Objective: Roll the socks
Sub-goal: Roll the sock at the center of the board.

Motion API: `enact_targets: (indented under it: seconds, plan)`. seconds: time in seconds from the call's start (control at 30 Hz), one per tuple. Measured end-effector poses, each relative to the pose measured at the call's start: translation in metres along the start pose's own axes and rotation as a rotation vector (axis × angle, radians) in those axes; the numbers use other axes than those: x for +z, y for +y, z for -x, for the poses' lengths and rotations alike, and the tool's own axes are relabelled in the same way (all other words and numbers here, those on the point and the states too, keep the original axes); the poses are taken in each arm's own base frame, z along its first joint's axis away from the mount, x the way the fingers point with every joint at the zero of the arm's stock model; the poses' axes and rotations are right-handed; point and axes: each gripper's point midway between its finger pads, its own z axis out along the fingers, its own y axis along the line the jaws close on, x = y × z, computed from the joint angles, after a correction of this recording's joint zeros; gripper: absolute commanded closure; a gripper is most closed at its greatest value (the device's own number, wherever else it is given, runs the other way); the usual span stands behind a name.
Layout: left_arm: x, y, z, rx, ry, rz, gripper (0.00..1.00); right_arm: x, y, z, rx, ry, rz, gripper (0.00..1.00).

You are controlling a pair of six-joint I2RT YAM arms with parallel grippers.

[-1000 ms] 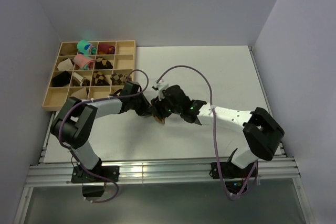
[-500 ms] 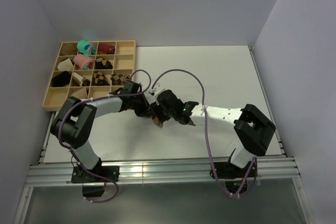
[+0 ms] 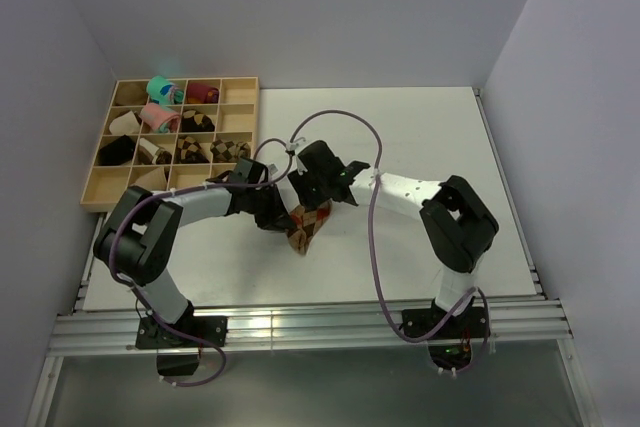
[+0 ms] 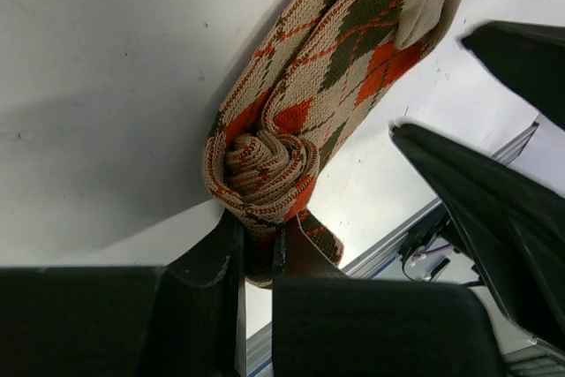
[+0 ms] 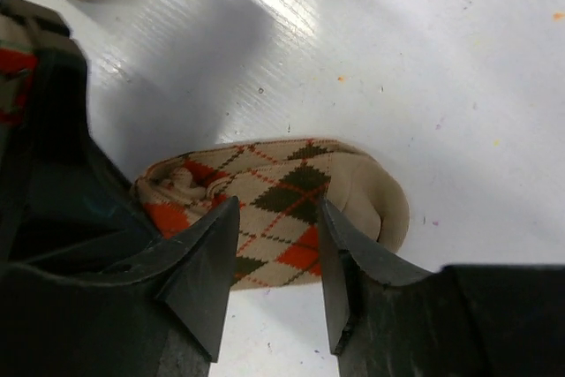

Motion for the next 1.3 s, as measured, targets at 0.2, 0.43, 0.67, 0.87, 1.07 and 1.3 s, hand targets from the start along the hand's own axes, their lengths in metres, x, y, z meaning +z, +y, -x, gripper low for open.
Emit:
enact_targets:
  seconds: [0.2, 0.43, 0.67, 0.87, 1.07, 1.3]
  plan:
    - [-0.003, 0.002, -0.009, 0.001, 0.026, -0.006, 0.99, 0.019, -0.001, -0.019, -0.012, 0.074, -0.001, 0.55]
    - [-0.004, 0.004, -0.015, 0.009, 0.043, -0.015, 0.99, 0.024, -0.011, -0.024, -0.016, 0.086, -0.054, 0.57]
    - [-0.005, 0.004, -0.018, 0.017, 0.051, -0.020, 0.99, 0.026, -0.019, -0.028, -0.019, 0.091, -0.099, 0.67]
    - [-0.005, 0.004, -0.020, 0.013, 0.060, -0.019, 0.99, 0.028, -0.021, -0.036, -0.015, 0.107, -0.104, 1.00]
    - [-0.006, 0.006, -0.023, 0.015, 0.075, -0.016, 0.99, 0.027, -0.018, -0.036, 0.022, 0.109, -0.090, 1.00]
    - [-0.007, 0.006, -0.024, 0.035, 0.085, -0.014, 0.99, 0.023, -0.039, -0.027, 0.195, 0.090, -0.096, 1.00]
